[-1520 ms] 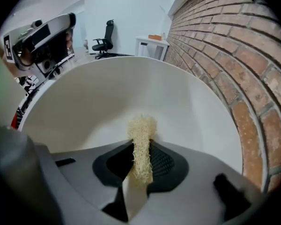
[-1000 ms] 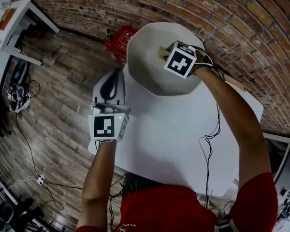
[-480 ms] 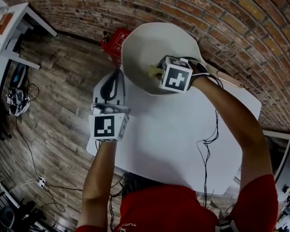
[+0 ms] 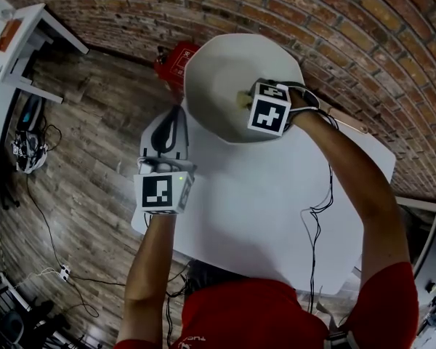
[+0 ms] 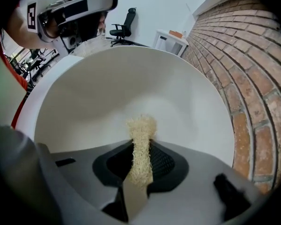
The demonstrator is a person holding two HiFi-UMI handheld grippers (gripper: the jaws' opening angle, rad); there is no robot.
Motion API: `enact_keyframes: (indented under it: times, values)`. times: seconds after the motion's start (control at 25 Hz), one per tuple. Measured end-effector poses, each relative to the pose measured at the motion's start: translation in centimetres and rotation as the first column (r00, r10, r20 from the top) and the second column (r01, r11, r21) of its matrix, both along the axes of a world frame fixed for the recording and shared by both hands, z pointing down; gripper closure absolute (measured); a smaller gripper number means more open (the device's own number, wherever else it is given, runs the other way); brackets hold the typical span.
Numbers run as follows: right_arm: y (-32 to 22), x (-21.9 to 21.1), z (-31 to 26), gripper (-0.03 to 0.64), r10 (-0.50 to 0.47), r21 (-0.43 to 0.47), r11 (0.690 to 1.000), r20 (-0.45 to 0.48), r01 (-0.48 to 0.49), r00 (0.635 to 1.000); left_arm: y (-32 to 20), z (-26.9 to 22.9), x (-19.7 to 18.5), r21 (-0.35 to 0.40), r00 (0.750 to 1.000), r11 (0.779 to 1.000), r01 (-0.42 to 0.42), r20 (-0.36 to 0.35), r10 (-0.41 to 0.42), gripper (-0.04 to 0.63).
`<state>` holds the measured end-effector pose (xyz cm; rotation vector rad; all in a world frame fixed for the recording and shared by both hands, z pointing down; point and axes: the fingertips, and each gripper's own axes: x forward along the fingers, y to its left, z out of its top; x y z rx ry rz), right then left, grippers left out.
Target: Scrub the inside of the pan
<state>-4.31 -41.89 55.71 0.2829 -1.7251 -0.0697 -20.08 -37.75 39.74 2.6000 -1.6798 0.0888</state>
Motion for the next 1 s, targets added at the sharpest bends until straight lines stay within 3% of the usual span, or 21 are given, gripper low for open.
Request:
enact_keyframes:
  times: [0.4, 0.68, 0.84, 1.0]
  values:
    - [-4.7, 3.5, -0.2, 0.529, 0.12, 0.087, 0.989, -0.035, -0.116, 0.992, -0.3, 0.6, 0.4, -0.012, 1.0, 1.0, -0.001, 0.008, 0.001, 0.58]
    - [-7.5, 4.0, -2.6, 0.529, 0.165, 0.231, 0.959, 0.011, -0.163, 0.986, -0.6, 0.9, 0.5, -0.014, 1.0, 1.0, 0.002, 0.015, -0.002, 0.58]
    - [-7.7, 3.4, -4.7, 0.529, 0.162, 0.309, 0.935, 0.073, -0.177, 0.984, -0.6, 0.5, 0.9, -0.012, 1.0, 1.0, -0.002, 0.021, 0.003, 0.58]
    - [-6.3, 2.0, -8.0, 0.529, 0.145, 0.375, 0.901, 0.211, -0.217, 0.967, 0.0, -1.2, 1.6, 0.012, 1.0, 1.0, -0.013, 0.019, 0.012, 0.58]
